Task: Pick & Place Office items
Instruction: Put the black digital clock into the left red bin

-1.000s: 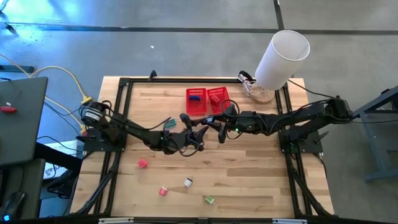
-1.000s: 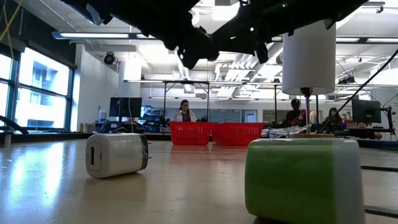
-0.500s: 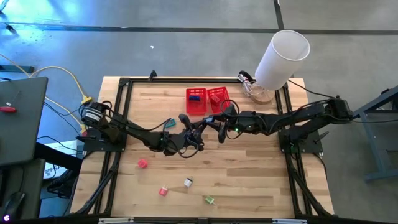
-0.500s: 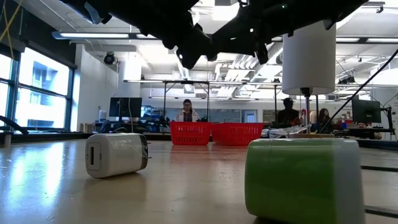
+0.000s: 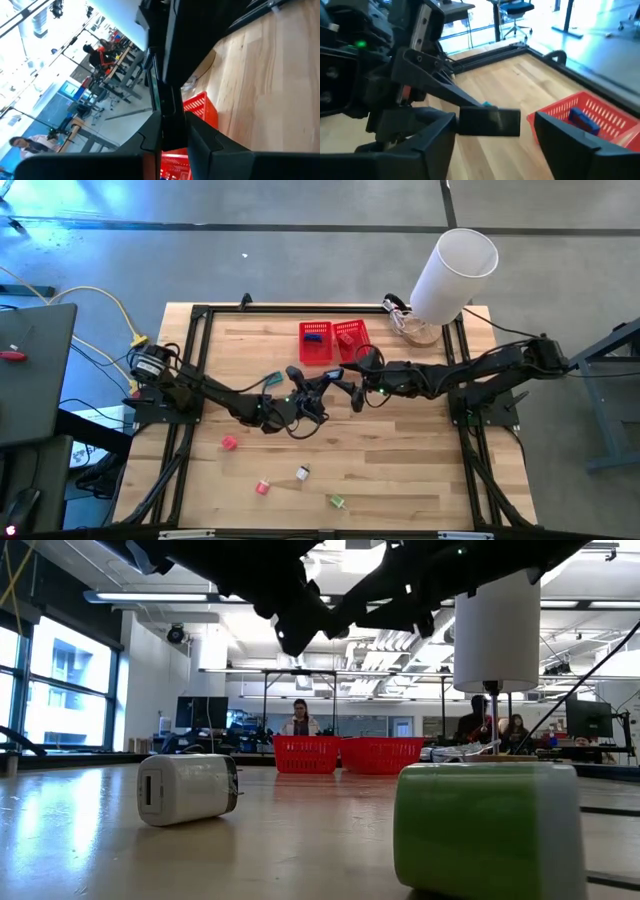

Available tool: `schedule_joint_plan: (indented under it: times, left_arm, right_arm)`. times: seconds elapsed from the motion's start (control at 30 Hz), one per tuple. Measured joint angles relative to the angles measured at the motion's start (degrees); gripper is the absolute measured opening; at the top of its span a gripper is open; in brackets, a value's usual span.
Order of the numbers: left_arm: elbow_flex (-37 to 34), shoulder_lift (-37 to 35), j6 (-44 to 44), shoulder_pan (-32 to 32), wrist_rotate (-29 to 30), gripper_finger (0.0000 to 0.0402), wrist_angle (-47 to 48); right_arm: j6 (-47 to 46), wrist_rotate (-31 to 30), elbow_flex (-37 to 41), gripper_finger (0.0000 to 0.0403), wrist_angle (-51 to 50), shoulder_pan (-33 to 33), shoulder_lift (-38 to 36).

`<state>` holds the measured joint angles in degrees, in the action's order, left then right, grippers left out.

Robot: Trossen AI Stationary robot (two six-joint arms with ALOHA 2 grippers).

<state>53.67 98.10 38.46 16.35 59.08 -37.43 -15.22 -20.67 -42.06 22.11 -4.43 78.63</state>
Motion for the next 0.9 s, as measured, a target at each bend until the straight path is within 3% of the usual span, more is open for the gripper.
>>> schedule_joint_plan:
  times: [0.3,0.5,0.67,0.9]
  left_arm:
    - [0.0,-0.2,-5.9,-1.4,-4.1,0.0047,8.2]
    - [0.0,-2.1,-12.9,-3.8,-9.9,0.0047,17.3]
    - [0.0,-7.0,-20.9,-7.6,-20.1,0.0047,29.2]
    - [0.1,-14.5,-25.5,-16.9,-37.3,0.0047,40.9]
  right_arm:
    - [4.6,-2.8,0.0,0.0302,-5.9,-3.2,-2.0]
    - [1.8,-17.5,0.1,0.0303,-14.2,-6.4,-4.2]
    - [0.0,-26.9,0.0,0.0305,-19.1,-9.4,-6.4]
    - [0.2,-27.8,0.0,0.0302,-20.0,-11.0,-7.2]
